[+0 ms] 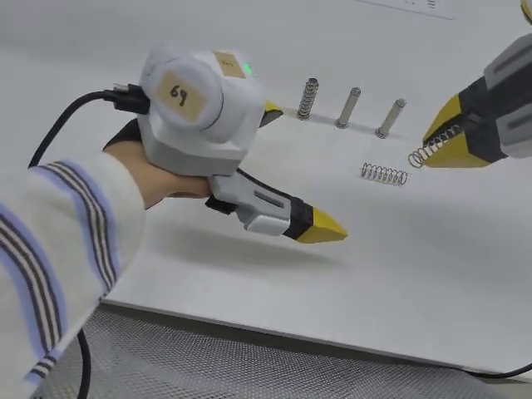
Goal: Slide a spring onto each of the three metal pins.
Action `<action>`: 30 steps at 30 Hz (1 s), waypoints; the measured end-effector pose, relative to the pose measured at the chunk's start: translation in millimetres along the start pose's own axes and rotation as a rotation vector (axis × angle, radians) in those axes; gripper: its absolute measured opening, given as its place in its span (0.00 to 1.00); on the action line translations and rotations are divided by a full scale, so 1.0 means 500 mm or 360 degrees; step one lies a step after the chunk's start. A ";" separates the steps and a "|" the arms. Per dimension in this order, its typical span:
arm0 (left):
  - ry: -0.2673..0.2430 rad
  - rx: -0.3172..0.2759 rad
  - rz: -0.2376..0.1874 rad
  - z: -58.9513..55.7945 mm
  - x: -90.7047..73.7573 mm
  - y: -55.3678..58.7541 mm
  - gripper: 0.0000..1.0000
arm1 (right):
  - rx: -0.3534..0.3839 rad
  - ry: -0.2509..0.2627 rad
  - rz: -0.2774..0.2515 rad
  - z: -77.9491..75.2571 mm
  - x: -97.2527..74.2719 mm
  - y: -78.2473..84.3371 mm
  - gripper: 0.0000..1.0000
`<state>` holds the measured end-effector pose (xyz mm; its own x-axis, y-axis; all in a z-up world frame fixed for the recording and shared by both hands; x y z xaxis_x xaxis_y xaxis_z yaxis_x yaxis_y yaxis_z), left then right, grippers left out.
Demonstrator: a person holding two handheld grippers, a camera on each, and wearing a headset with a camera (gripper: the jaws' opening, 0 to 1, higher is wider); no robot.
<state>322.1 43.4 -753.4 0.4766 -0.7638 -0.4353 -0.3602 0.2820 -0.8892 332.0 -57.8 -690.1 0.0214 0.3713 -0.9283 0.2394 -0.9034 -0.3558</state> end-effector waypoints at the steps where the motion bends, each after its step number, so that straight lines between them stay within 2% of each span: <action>1: 0.0000 -0.0005 0.0006 0.003 -0.001 0.001 0.98 | -0.0002 0.0010 0.0003 -0.007 -0.005 0.000 0.08; 13: -0.0011 -0.0022 -0.0004 0.008 -0.008 -0.003 0.98 | -0.0065 0.0038 0.0035 -0.065 -0.028 -0.015 0.08; 18: -0.0029 -0.0020 -0.0015 0.010 -0.011 -0.008 0.98 | -0.0092 0.0051 0.0066 -0.098 -0.038 -0.016 0.08; 30: -0.0041 -0.0041 -0.0019 0.017 -0.011 -0.012 0.98 | -0.0142 0.0035 0.0104 -0.166 -0.049 -0.018 0.08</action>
Point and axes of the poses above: the centre of the closed fingertips' face, and the gripper's own axes: x roughly forward along the fingers, z roughly to its left, y roughly out of its underside, the point moved 2 cm from there along -x, roughly backward along the fingers, and after that the axes turned 5 degrees about -x, right-handed, at the moved point
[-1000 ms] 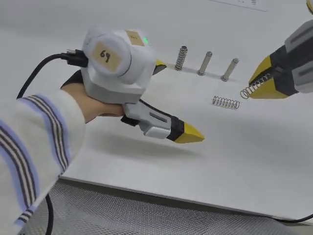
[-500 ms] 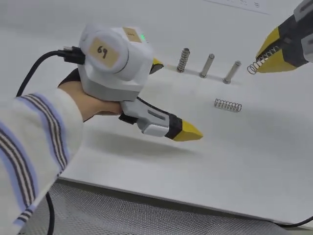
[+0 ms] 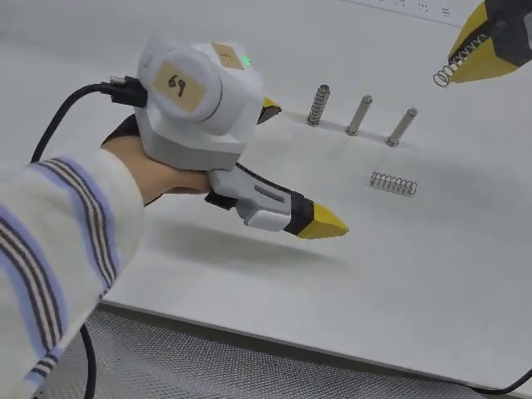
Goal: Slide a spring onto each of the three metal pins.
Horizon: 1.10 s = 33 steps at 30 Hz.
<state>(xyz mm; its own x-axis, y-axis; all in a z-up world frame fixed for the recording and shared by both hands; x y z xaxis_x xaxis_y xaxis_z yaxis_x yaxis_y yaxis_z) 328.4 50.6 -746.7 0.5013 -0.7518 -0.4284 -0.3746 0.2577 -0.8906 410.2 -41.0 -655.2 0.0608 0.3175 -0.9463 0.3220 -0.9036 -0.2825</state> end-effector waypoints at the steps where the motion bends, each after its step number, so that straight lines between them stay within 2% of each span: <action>1: -0.0002 0.0004 -0.0001 0.002 0.000 0.000 0.98 | -0.0003 -0.0017 -0.0017 -0.005 0.002 -0.004 0.08; 4: -0.0004 -0.0012 -0.0010 0.004 0.001 -0.002 0.98 | 0.0012 -0.0048 -0.0047 -0.015 0.014 -0.012 0.08; 7: -0.0007 -0.0017 -0.0012 0.006 0.003 -0.004 0.98 | -0.0019 -0.0070 0.0010 -0.024 0.035 -0.010 0.08; 10: -0.0013 -0.0029 -0.0014 0.008 0.004 -0.005 0.98 | -0.0028 -0.0118 0.0012 -0.034 0.060 -0.013 0.08; 18: -0.0021 -0.0052 0.0008 0.014 0.008 0.000 0.98 | -0.0064 -0.0149 0.0053 -0.059 0.100 -0.012 0.08; 27: -0.0027 -0.0084 0.0024 0.024 0.015 0.007 0.96 | -0.0104 -0.0196 0.0091 -0.067 0.141 -0.007 0.08; 29: -0.0019 -0.0114 0.0037 0.023 0.016 0.011 0.94 | -0.0121 -0.0194 0.0109 -0.067 0.147 -0.003 0.08; 33: -0.0027 -0.0104 0.0049 0.023 0.018 0.016 0.97 | -0.0115 -0.0216 0.0104 -0.064 0.153 -0.002 0.08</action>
Point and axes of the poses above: the centre of the closed fingertips' face, and the gripper's own axes: x roughly forward along the fingers, z roughly to its left, y roughly out of its underside, the point moved 2 cm from there along -x, roughly backward along the fingers, and after that the axes turned 5 degrees about -x, right-handed, at the moved point
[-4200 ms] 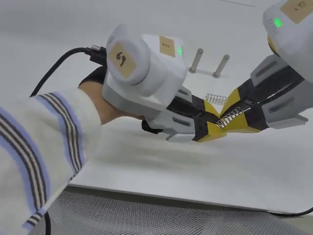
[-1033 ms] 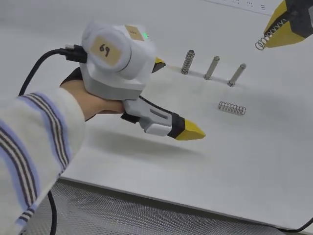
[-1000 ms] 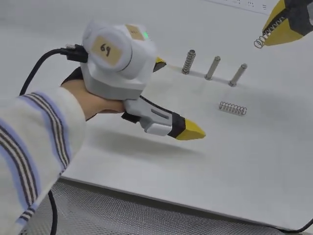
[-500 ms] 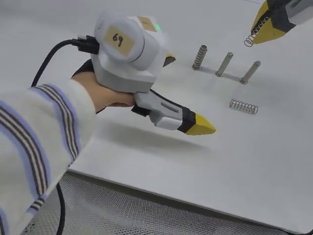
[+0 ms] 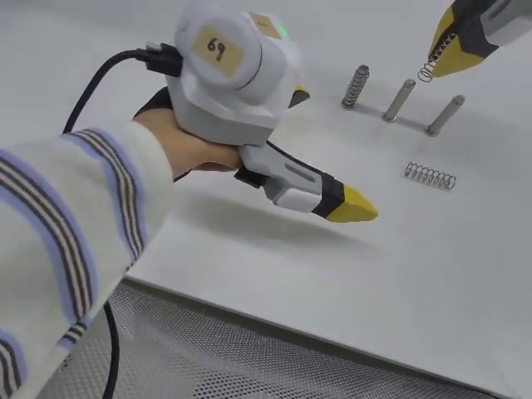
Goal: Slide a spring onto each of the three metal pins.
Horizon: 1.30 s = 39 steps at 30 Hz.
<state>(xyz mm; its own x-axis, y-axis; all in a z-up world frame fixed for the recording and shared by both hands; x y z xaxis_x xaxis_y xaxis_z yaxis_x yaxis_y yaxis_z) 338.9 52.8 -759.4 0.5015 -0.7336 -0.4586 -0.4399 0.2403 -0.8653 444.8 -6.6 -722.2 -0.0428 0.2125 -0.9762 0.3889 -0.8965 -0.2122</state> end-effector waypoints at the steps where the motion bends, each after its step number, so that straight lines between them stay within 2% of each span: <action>1: 0.0000 0.0006 0.0002 -0.001 0.000 0.000 0.97 | -0.0004 -0.0001 0.0002 0.001 0.002 0.000 0.09; 3: -0.0013 0.0024 -0.0005 0.001 0.000 -0.003 0.98 | -0.0018 -0.0003 0.0009 0.002 0.005 -0.001 0.09; 11: -0.0041 -0.0011 -0.0027 0.007 0.002 -0.011 0.98 | -0.0063 -0.0008 0.0022 0.002 0.007 -0.009 0.09; 16: -0.0051 0.0004 -0.0011 0.009 0.001 -0.006 0.98 | -0.0080 -0.0028 0.0048 0.004 0.017 -0.010 0.09; 18: -0.0059 0.0042 -0.0005 0.009 0.001 -0.006 0.98 | -0.0072 -0.0028 0.0050 0.002 0.018 -0.010 0.09; 22: -0.0050 0.0026 -0.0003 0.010 0.002 -0.003 0.97 | -0.0064 -0.0029 0.0042 0.000 0.019 -0.014 0.09; 33: -0.0074 0.0016 -0.0004 0.017 -0.002 -0.004 0.97 | -0.0100 -0.0080 0.0126 0.000 0.062 -0.008 0.09; 39: -0.0070 0.0017 0.0014 0.016 -0.001 0.001 0.97 | -0.0106 -0.0098 0.0142 0.006 0.085 -0.010 0.09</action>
Point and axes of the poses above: the centre of the closed fingertips' face, and the gripper's own axes: x roughly forward along the fingers, z roughly to its left, y roughly out of its underside, the point moved 2 cm from there along -x, roughly backward along the fingers, and after that the axes turned 5 degrees about -x, right-handed, at the moved point
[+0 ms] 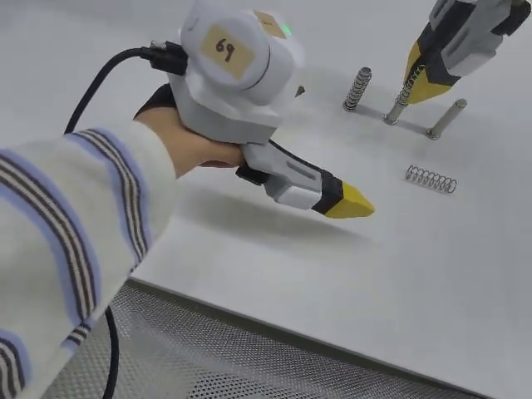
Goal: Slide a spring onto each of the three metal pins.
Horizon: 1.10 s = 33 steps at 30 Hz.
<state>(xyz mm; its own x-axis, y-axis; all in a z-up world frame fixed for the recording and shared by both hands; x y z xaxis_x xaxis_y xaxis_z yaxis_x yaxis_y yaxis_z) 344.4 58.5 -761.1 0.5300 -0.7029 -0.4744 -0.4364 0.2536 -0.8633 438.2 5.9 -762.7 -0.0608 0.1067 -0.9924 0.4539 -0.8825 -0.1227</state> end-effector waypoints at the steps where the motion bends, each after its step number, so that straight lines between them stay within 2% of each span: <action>1: 0.0001 -0.0004 0.0003 -0.001 0.000 0.001 0.97 | -0.0006 0.0002 0.0008 -0.001 0.008 0.000 0.09; 4: 0.0003 -0.0006 0.0011 -0.003 -0.001 0.002 0.96 | -0.0016 -0.0012 0.0019 -0.018 0.028 0.008 0.09; 9: 0.0020 -0.0006 0.0015 -0.003 -0.003 0.004 0.93 | 0.0021 -0.0018 0.0022 -0.012 0.049 0.007 0.09; 13: 0.0017 0.0000 0.0026 -0.003 -0.003 0.006 0.93 | 0.0002 -0.0007 0.0053 -0.008 0.056 0.010 0.09; 19: 0.0017 0.0008 0.0021 -0.005 -0.005 0.004 0.92 | 0.0025 -0.0008 0.0023 0.003 0.042 0.003 0.09; 33: 0.0031 -0.0001 0.0036 -0.011 -0.008 0.007 0.93 | 0.0024 -0.0008 0.0018 0.011 0.033 0.000 0.10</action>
<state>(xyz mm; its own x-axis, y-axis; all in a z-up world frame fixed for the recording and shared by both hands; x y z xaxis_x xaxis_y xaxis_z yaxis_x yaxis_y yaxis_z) 337.1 58.5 -761.2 0.5058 -0.7097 -0.4904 -0.4484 0.2693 -0.8523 432.3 5.2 -779.2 -0.0600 0.0943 -0.9937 0.4409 -0.8906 -0.1111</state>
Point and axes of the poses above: the centre of the closed fingertips' face, and the gripper's own axes: x roughly forward along the fingers, z roughly to its left, y roughly out of its underside, the point moved 2 cm from there along -x, roughly backward along the fingers, and after that the axes turned 5 degrees about -x, right-handed, at the moved point
